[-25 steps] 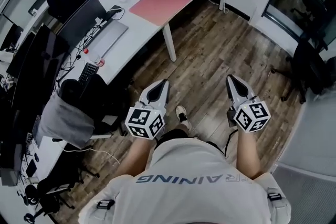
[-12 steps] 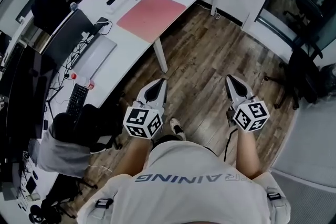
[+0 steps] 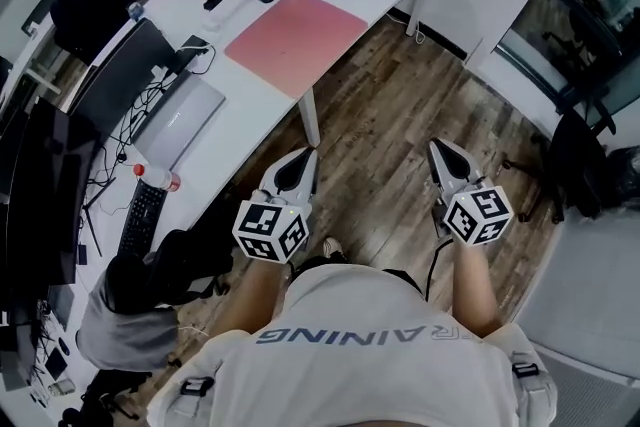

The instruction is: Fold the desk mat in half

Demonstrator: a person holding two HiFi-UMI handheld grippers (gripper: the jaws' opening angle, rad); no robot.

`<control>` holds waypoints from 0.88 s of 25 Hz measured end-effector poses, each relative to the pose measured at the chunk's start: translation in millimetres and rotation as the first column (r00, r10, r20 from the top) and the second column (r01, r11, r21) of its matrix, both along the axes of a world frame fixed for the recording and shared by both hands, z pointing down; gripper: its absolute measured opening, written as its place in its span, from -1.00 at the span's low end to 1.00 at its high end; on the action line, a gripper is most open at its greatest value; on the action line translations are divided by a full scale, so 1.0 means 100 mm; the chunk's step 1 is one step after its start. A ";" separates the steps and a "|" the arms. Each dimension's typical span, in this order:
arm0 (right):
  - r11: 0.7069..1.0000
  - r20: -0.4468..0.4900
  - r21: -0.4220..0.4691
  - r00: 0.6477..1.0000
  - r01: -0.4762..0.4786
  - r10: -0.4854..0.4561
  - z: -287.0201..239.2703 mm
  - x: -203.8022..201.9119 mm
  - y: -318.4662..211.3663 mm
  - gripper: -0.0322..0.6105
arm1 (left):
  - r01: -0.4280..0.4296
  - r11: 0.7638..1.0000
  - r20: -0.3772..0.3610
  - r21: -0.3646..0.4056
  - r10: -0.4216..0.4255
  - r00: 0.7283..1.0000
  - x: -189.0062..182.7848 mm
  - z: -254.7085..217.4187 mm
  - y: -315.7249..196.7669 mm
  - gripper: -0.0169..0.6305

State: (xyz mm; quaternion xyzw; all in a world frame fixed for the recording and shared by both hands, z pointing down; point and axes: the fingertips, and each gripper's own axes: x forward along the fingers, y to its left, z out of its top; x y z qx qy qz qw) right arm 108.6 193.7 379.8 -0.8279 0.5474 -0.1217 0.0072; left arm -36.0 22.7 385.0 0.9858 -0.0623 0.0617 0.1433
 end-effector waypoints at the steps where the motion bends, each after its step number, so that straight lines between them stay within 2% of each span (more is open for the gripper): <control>1: 1.000 -0.008 -0.001 1.000 0.002 -0.002 -0.02 0.02 -0.09 -0.86 | 0.002 1.000 -0.005 -0.003 -0.002 1.000 0.00 0.00 -0.08 -0.95; 6: 0.997 -0.035 -0.036 0.997 0.069 -0.071 -0.03 0.00 -0.58 -0.85 | 0.045 0.999 -0.017 -0.006 -0.045 0.999 0.01 0.04 -0.45 -0.95; 11: 0.985 -0.059 -0.064 0.985 0.159 -0.163 -0.10 0.00 -1.18 -0.85 | 0.131 0.991 -0.034 -0.009 -0.131 0.991 -0.17 0.02 -0.86 -0.95; 18: 0.945 -0.103 -0.109 0.942 0.307 -0.318 -0.08 -0.12 -1.92 -0.86 | 0.240 0.971 -0.039 -0.019 -0.240 0.970 -0.35 0.12 -1.29 -0.95; 22: 0.933 -0.111 -0.100 0.928 0.346 -0.356 -0.14 0.10 -2.21 -0.85 | 0.294 0.956 -0.047 -0.007 -0.294 0.955 -0.36 0.11 -1.46 -0.95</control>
